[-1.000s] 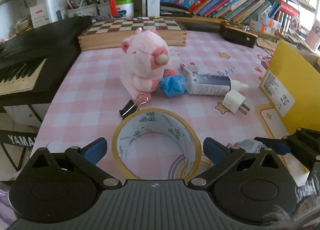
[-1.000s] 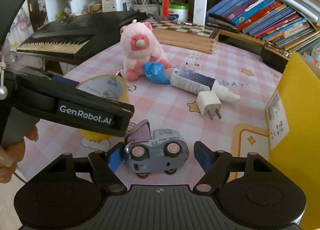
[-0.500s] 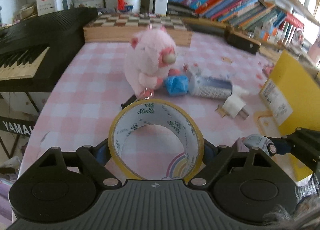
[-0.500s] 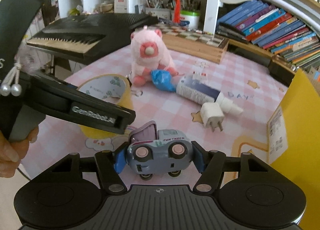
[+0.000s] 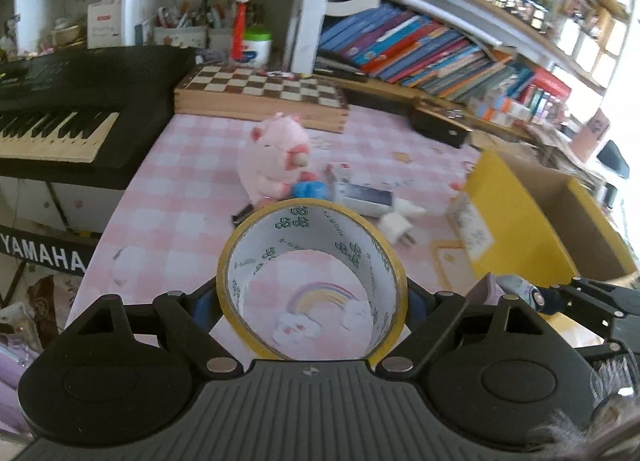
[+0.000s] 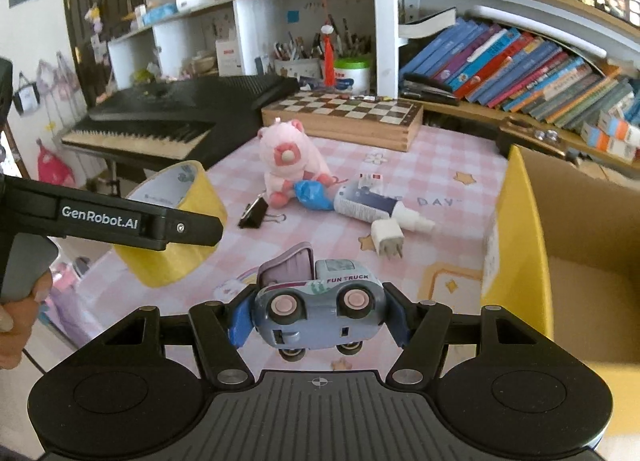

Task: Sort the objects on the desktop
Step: 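Lift the grey toy truck with the right gripper while the left gripper grasps the tape roll, then carry the truck and tape roll with both grippers toward the yellow box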

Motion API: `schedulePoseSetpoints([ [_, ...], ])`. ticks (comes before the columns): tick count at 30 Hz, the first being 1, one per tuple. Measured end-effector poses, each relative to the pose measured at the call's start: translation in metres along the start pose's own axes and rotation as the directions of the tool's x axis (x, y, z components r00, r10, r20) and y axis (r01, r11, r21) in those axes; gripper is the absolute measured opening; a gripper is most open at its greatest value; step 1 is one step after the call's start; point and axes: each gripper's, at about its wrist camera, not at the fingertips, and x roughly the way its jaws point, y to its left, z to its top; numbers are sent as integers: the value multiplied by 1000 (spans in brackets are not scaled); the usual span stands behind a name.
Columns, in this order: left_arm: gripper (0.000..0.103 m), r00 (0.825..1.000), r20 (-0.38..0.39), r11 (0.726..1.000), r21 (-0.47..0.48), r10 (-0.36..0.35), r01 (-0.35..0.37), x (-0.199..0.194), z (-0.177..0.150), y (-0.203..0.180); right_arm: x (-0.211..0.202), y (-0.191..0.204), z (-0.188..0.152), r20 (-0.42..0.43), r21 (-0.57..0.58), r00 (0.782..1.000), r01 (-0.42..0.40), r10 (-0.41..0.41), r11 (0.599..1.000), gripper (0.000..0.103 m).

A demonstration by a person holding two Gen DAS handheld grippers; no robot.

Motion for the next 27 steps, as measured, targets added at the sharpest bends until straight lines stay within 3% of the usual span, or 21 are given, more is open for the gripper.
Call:
schedulePoseSetpoints([
  [14,84,991,0,987,82,-135,135,-67,-38,-51,-86,-5,-40,-1,105,997,79,-79,991,65],
  [27,84,976,-18,962,160,-219,219,-89,-60,-88,-125,-13,-65,-5,168,988,152,-153,974,65],
])
